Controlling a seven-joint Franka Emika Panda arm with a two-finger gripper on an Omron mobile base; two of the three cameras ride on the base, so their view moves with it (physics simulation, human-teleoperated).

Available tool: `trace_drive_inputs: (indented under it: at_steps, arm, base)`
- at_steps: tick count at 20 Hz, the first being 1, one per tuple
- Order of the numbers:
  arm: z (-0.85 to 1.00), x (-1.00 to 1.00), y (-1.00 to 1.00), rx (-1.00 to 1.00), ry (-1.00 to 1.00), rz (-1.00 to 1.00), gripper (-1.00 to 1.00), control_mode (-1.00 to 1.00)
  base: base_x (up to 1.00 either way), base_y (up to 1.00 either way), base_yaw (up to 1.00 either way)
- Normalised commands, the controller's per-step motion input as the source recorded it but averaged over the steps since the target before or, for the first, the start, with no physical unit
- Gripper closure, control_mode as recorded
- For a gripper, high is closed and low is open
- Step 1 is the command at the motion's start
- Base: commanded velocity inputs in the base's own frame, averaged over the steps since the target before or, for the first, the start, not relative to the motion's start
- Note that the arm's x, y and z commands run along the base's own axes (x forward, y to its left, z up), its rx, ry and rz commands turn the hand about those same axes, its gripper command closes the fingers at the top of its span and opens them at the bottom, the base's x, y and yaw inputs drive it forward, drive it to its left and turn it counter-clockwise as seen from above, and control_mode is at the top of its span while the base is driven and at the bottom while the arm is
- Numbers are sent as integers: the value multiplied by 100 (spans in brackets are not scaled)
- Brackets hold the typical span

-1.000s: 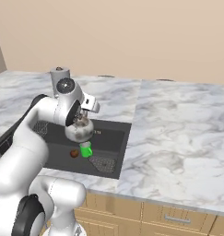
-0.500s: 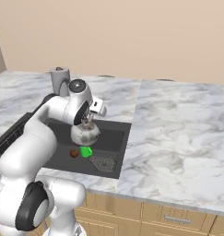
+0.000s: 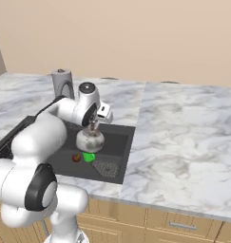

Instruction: Pick the kettle and mug and place them in the sink. Then turn on the water.

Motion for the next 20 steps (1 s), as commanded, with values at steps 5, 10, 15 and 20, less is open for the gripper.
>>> trace_drive_inputs:
  at_steps: [5,10,15,20]
  arm:
    - [-30,36,0,0,7,0,100,-100]
    - [-61,17,0,-2,6,-1,100,-100]
    - [-55,4,0,-6,0,0,100,-100]
    - [-36,2,0,-4,0,0,100,-100]
  base:
    - [0,0,0]
    - [0,0,0]
    - [0,0,0]
    - [0,0,0]
